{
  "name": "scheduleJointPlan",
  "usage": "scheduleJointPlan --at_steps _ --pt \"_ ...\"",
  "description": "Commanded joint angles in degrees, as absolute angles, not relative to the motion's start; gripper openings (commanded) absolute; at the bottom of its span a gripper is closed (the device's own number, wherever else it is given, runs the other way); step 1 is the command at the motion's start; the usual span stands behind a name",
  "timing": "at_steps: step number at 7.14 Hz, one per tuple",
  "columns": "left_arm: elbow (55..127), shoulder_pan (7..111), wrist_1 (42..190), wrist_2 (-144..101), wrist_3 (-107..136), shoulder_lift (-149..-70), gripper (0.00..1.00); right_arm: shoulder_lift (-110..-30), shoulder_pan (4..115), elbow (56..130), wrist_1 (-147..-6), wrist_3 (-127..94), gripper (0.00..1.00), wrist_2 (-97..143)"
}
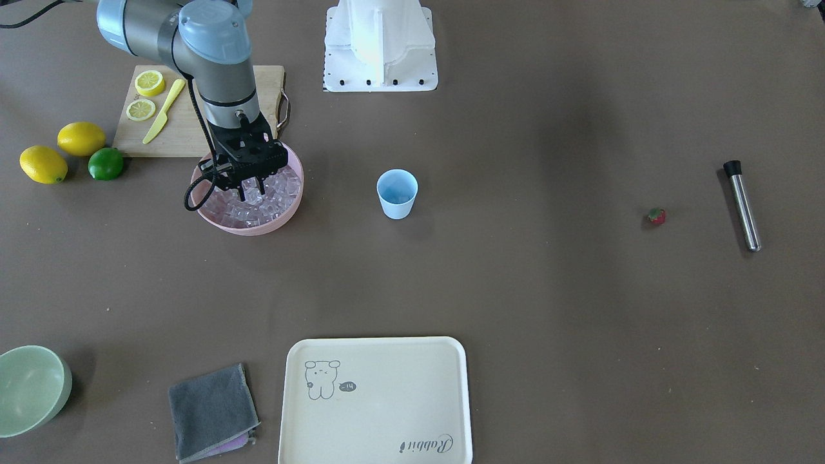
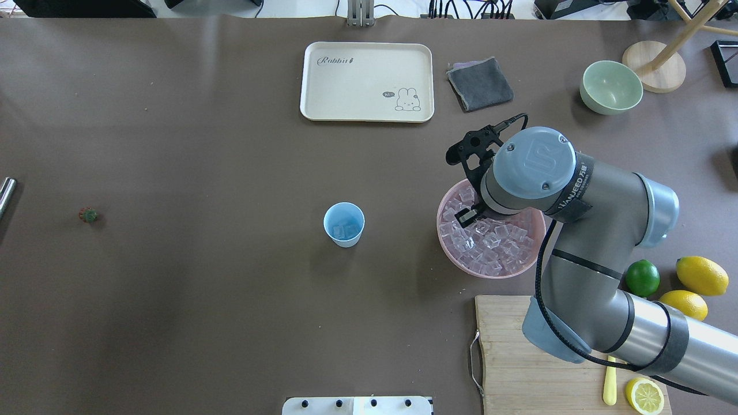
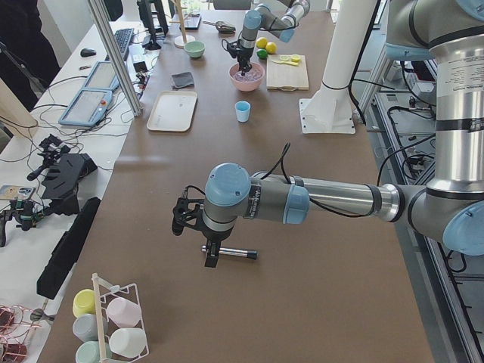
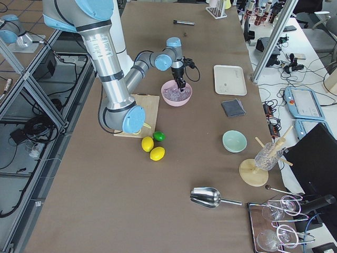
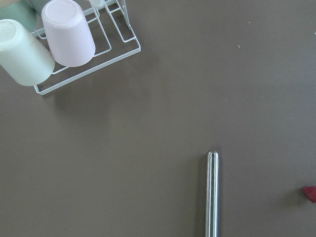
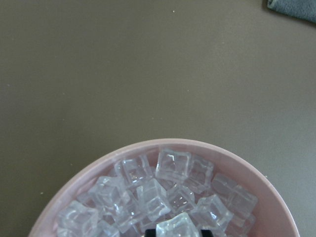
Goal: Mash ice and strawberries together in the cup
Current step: 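Carry the ice cube with the right gripper into the light-blue cup and release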
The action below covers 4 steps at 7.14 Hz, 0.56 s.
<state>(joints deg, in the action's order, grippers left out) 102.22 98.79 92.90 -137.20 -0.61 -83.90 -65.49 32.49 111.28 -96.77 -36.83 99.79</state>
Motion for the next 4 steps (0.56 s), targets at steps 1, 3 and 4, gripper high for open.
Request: scheduleJointPlan --at_steps 1,3,4 --pt "101.9 98.7 92.9 -137.2 -0.6 -83.9 0.99 -60.2 31.0 111.5 -97.3 -42.3 0.01 100.0" --pt "101.8 98.7 92.8 -137.2 -0.6 -84.2 0.99 -47.3 27.9 105.0 -101.3 -51.2 0.01 99.7" --pt "101.8 98.7 92.8 -137.2 -0.6 -84.2 0.99 -43.0 26.9 104.0 -101.9 -53.4 0.01 99.4"
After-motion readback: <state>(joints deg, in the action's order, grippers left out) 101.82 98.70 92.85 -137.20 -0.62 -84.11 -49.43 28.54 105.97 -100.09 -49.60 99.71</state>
